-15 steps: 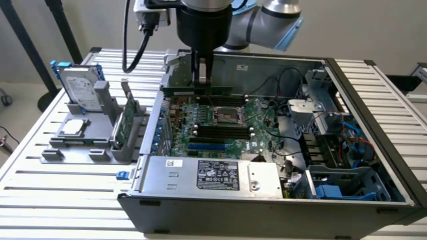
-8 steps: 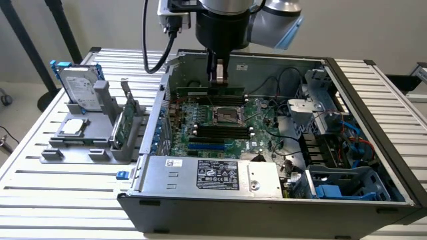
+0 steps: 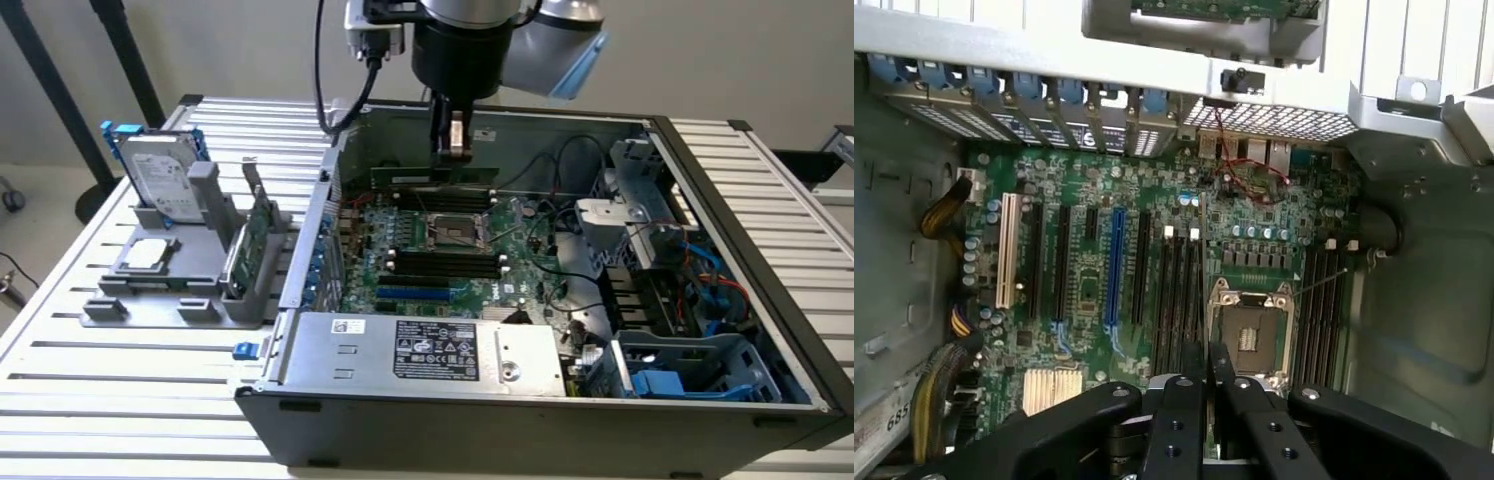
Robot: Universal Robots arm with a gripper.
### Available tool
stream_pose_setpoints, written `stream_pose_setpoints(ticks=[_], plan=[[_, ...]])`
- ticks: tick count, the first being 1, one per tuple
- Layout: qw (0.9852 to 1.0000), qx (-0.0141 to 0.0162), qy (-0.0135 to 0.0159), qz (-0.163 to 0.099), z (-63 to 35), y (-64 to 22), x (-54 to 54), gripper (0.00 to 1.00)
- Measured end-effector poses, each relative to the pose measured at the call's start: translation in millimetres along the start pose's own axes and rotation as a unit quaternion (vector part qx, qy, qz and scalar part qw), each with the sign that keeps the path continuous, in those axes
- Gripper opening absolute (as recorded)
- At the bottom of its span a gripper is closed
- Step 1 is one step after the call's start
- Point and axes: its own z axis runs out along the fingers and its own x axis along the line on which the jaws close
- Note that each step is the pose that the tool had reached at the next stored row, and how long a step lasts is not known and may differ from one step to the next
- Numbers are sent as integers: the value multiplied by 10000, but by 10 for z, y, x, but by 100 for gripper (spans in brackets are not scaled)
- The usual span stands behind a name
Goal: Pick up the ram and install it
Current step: 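Pick up the ram and move it above insertion slot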
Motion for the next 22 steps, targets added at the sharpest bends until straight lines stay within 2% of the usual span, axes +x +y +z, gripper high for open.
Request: stream_pose_setpoints(ticks=[3, 6, 12, 15, 17, 19, 21, 22], plan=[[10000, -1, 21, 5, 47, -52, -46, 14], [10000, 4, 27, 45, 94, -102, -58, 14], [9995, 40, 38, 316, 174, -156, -46, 14], [9989, 59, 56, 464, 203, -170, -41, 14], [9981, 73, 186, 584, 231, -222, -37, 14], [9978, 76, 268, 606, 241, -235, -43, 14], [9969, 76, 496, 613, 281, -244, -125, 14], [9967, 76, 531, 614, 293, -245, -137, 14]])
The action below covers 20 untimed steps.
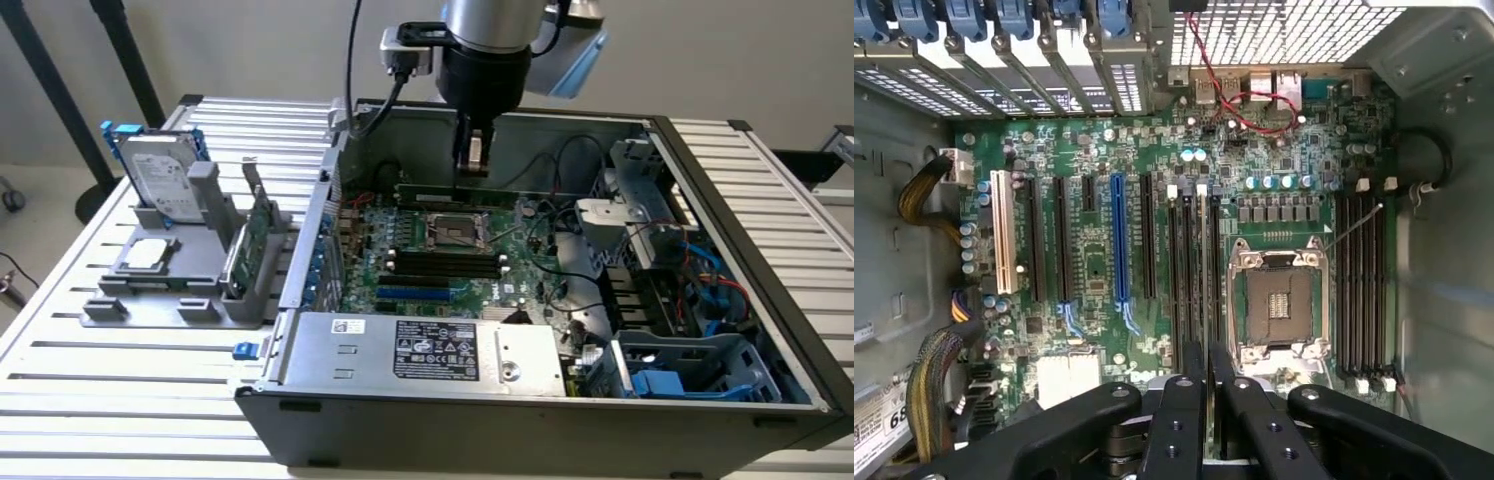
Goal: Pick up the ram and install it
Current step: 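Pick up the ram and move it above insertion slot, then insert the ram into the slot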
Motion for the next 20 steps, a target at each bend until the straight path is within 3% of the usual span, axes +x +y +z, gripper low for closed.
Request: stream_pose_setpoints(ticks=[2, 5, 13, 20], plan=[[10000, 4, 47, 1, 27, 1, -12, 14], [10000, 5, 77, 2, 79, 4, -12, 14], [10000, 5, 77, 2, 152, 6, -5, 14], [10000, 5, 77, 1, 154, 6, -5, 14]])
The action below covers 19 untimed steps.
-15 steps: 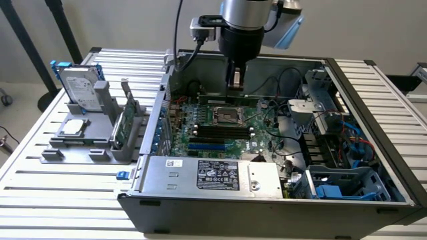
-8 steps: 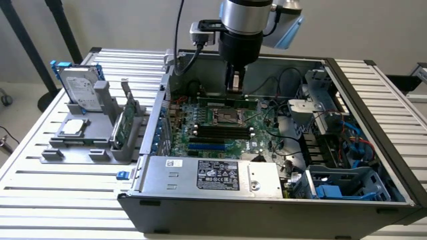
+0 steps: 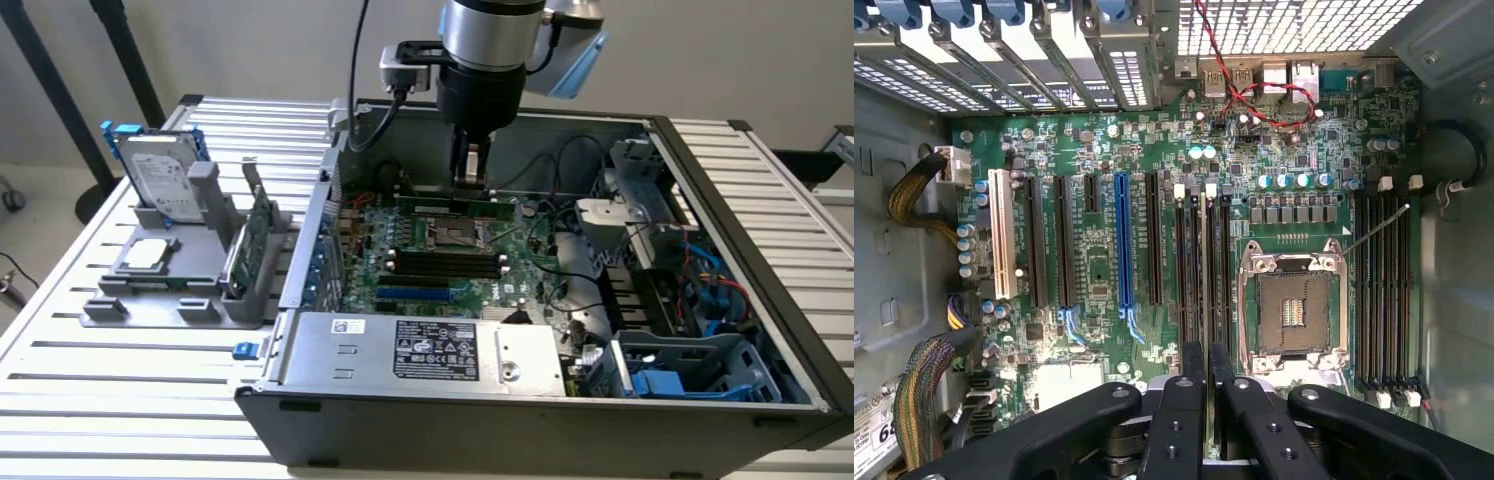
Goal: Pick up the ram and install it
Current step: 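Insert the ram into the slot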
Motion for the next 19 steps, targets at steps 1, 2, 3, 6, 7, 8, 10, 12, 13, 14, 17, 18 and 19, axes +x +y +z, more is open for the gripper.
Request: stream_pose_setpoints(ticks=[1, 2, 3, 6, 7, 8, 10, 12, 13, 14, 17, 18, 19], plan=[[10000, 0, 0, 0, 0, 0, 0, 14], [10000, 0, 0, 0, 0, 0, 0, 14], [10000, 0, 0, 0, 0, 0, 0, 14], [10000, 0, 0, 0, 0, 0, 0, 14], [10000, 0, 1, 0, 0, 0, 0, 14], [10000, 0, 1, 0, 1, 0, 0, 14], [10000, 1, -1, -1, 18, 1, 4, 14], [10000, 0, -2, 0, 50, 2, 7, 14], [10000, 0, -2, -1, 68, 2, 8, 14], [10000, 0, -2, -3, 86, 3, 10, 14], [10000, 0, -2, -14, 141, 8, 16, 14], [10000, 0, -2, -18, 158, 9, 19, 14], [10000, 0, -1, -22, 177, 9, 21, 14]])
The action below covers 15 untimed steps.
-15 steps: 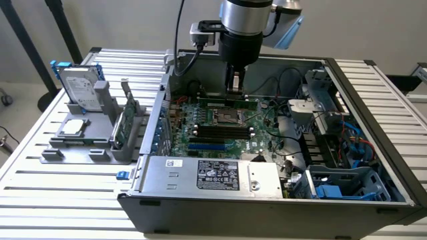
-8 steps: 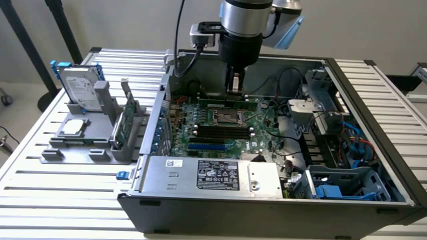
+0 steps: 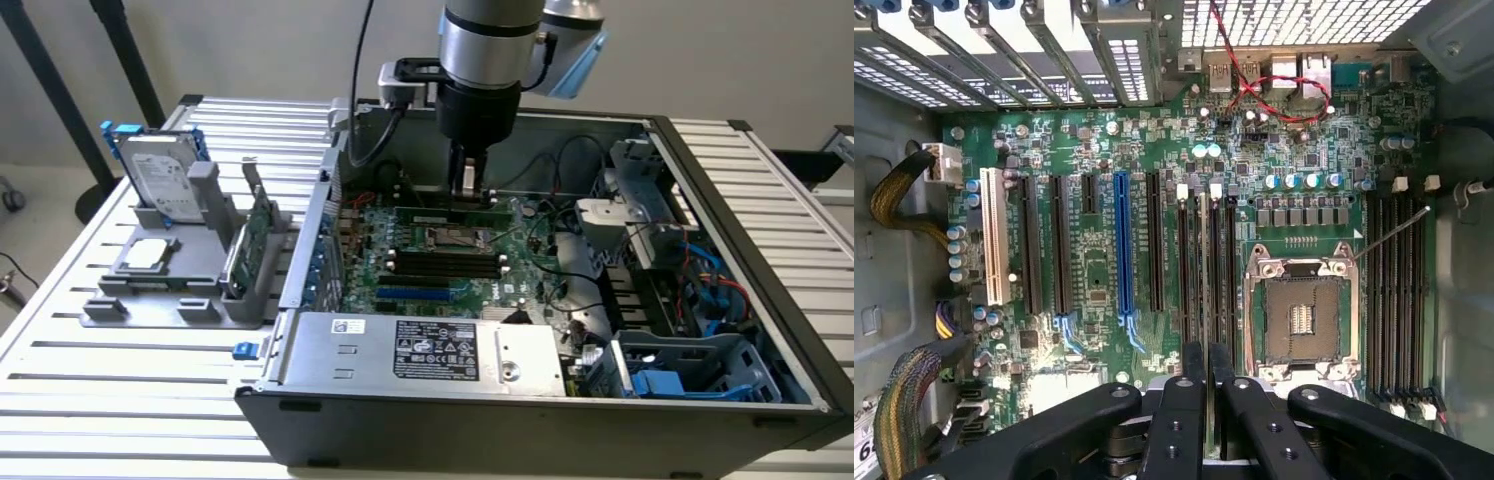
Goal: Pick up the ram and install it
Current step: 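Insert the ram into the slot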
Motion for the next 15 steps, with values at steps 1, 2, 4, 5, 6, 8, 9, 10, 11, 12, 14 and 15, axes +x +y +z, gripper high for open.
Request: stream_pose_setpoints(ticks=[1, 2, 4, 5, 6, 8, 9, 10, 11, 12, 14, 15], plan=[[10000, 0, 0, -3, 18, 0, 1, 14], [10000, -1, 0, -4, 36, 0, 2, 14], [10000, 0, -1, -7, 73, 0, 3, 14], [10000, -1, 0, -8, 92, 0, 4, 14], [10000, -1, 0, -9, 109, -1, 5, 14], [10000, -1, 0, -12, 145, -2, 7, 14], [10000, -1, 0, -14, 164, -3, 8, 14], [10000, -1, 0, -15, 182, -3, 10, 14], [10000, -1, 0, -18, 199, -4, 11, 14], [10000, -1, 1, -20, 218, -4, 14, 14], [10000, -1, 0, -23, 255, -6, 19, 14], [10000, -1, 0, -24, 273, -6, 21, 14]])
